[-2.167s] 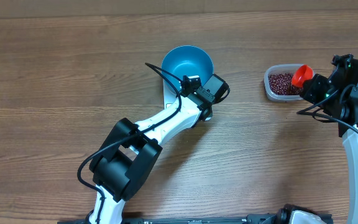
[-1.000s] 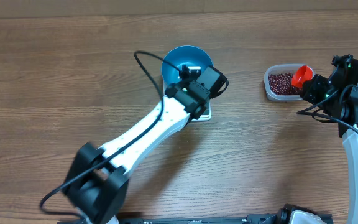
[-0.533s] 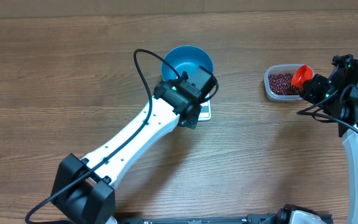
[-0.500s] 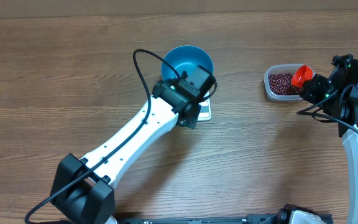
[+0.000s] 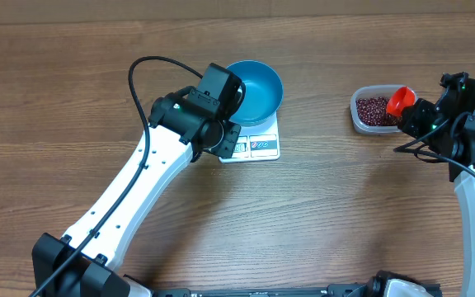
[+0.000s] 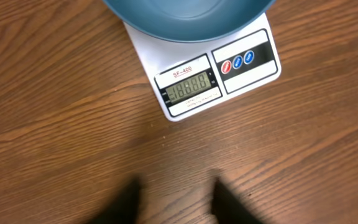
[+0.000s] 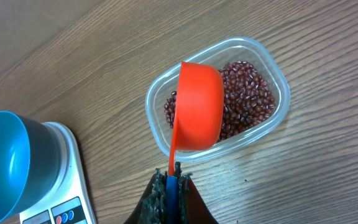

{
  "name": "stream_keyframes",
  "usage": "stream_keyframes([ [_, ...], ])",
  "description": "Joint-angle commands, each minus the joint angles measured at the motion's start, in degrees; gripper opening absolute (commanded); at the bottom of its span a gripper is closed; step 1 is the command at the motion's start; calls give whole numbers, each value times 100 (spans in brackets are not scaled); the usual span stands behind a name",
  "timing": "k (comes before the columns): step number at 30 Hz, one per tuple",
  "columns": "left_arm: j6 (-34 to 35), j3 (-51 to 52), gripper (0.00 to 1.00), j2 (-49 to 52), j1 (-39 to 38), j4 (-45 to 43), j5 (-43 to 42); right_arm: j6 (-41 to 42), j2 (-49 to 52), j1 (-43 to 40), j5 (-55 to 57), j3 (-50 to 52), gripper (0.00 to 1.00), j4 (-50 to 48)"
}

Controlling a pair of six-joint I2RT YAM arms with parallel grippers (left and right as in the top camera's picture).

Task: Scoop item into bowl and weigh 150g on scale
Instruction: 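Pull the left gripper back to hover beside the scale display, then lower the red cup with the right gripper into the red beans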

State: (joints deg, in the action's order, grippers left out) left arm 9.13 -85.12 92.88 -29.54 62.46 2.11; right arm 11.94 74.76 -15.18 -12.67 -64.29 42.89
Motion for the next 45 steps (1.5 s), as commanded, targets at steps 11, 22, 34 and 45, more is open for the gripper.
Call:
stream_keyframes([
  [11,-577,-52,100,-63,-7,264,-352,-28,7,11,15,-136,4,-33],
  [22,-575,-52,100,-63,-9,291,-278,-289,7,11,11,-136,4,33],
  [34,-575,-52,100,-63,-9,291,-278,-1043,4,188,-28,-431,4,81],
  [45,-575,-52,100,-63,-9,291,-278,-1978,125,1228,1790,-929,4,431],
])
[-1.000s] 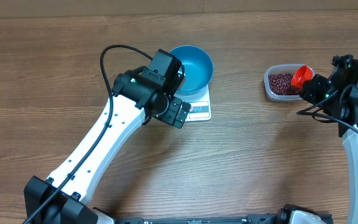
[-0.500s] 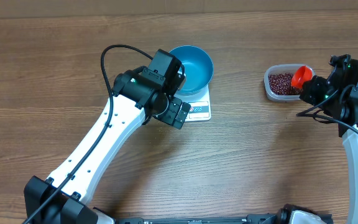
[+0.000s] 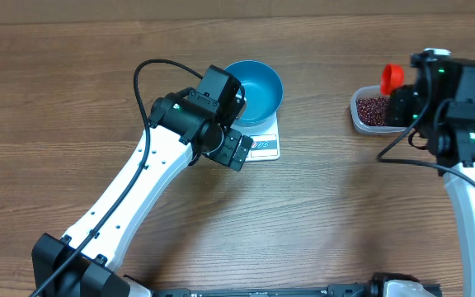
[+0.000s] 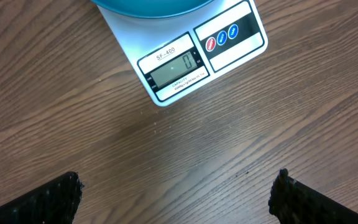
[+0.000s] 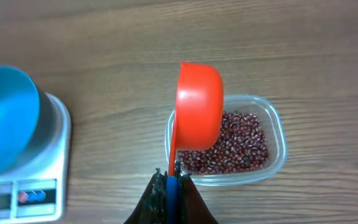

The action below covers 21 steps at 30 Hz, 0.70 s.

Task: Scoop item into bowl and weigh 150g on scale
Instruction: 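Lower the red cup with the right gripper into the red beans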

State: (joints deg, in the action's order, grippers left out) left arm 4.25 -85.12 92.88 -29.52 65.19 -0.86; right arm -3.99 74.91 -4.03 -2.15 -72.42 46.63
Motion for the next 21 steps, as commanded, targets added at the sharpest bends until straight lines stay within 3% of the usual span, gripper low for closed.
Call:
stream_keyframes([
  [1,-87,-52,99,-63,-11,17,20,-385,175,146,861,-116,4,83],
  [21,-87,-52,100,-63,-11,17,20,-603,1805,177,2312,-116,4,-304],
])
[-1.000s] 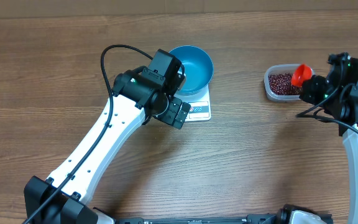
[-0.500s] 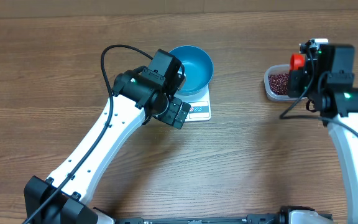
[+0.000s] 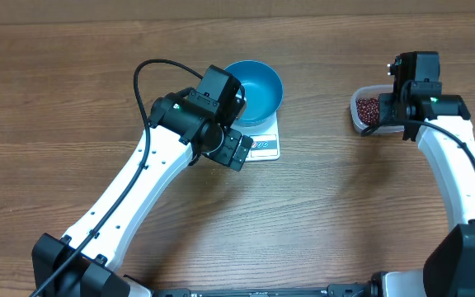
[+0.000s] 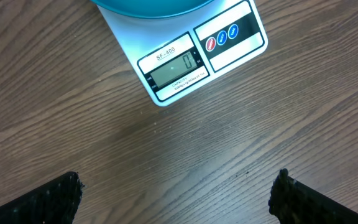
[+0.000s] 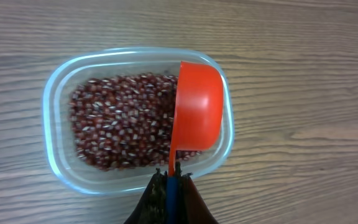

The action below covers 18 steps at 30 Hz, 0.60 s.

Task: Scoop item into bowl and weigh 150g on scale
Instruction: 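Lower the red cup with the right gripper into the red beans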

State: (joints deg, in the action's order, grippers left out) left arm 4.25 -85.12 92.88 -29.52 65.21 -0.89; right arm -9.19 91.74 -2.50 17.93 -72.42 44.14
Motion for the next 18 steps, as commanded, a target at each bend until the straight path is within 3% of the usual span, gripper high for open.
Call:
stream_keyframes([
  [1,-87,-52,100,-63,-11,15,22,-127,186,24,304,-114,4,-61],
  [12,-90,-52,99,-63,-11,15,22,-142,817,26,271,-114,4,-11],
  [18,-90,-52,100,-63,-11,15,22,-142,837,24,-501,-114,4,35],
])
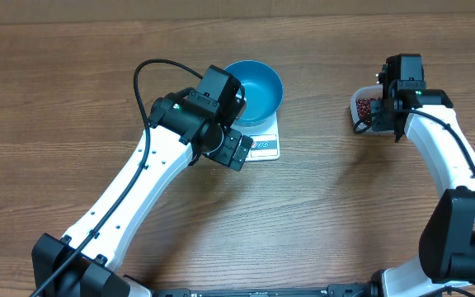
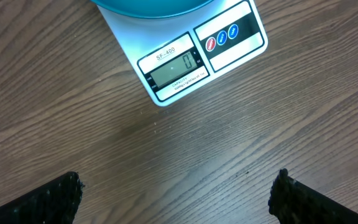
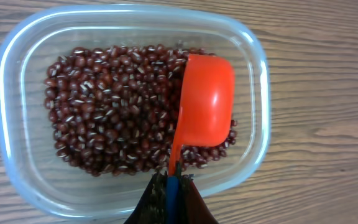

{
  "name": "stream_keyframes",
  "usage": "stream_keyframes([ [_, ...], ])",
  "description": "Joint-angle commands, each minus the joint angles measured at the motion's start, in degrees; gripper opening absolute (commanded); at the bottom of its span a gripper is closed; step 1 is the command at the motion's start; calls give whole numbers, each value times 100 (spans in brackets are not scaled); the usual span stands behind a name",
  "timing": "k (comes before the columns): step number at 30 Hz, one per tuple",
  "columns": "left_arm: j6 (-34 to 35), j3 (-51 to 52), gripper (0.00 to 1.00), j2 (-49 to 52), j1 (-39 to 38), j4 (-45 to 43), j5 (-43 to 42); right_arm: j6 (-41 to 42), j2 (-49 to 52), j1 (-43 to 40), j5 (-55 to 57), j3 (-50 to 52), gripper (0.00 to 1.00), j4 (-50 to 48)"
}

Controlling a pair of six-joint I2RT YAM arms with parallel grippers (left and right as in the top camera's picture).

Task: Scoop item into bowl and weigh 150g on scale
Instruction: 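Lower the red cup with the right gripper into the red beans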

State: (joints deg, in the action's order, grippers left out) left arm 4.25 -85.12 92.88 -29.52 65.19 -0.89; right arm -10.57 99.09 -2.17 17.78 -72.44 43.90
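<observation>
The blue bowl stands on the white scale; its display reads 0. My left gripper is open, hovering over bare wood just in front of the scale. A clear tub of red beans sits at the far right. My right gripper is shut on the handle of the orange scoop, whose cup lies down among the beans at the tub's right side.
Wooden tabletop all round. The left arm stretches from the front left toward the scale, its black cable looping behind. The right arm reaches in from the right edge.
The right gripper has come lower over the tub; the scoop's cup, then above the tub's right rim, now rests in the beans. The left gripper and the scale reading are unchanged.
First the left gripper was shut near the scale, whose display showed all segments, and the right gripper held the scoop over the tub. Then the left gripper stood open, the display read 0, and the scoop hung higher. After that it came closer, and now lies in the beans.
</observation>
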Motion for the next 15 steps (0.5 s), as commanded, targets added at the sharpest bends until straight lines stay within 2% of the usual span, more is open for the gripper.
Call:
stream_keyframes([
  [1,-87,-52,100,-63,-11,17,22,-4,103,-9,-605,-111,4,70],
  [15,-87,-52,100,-63,-11,17,22,-7,103,-15,-1563,-114,4,188],
])
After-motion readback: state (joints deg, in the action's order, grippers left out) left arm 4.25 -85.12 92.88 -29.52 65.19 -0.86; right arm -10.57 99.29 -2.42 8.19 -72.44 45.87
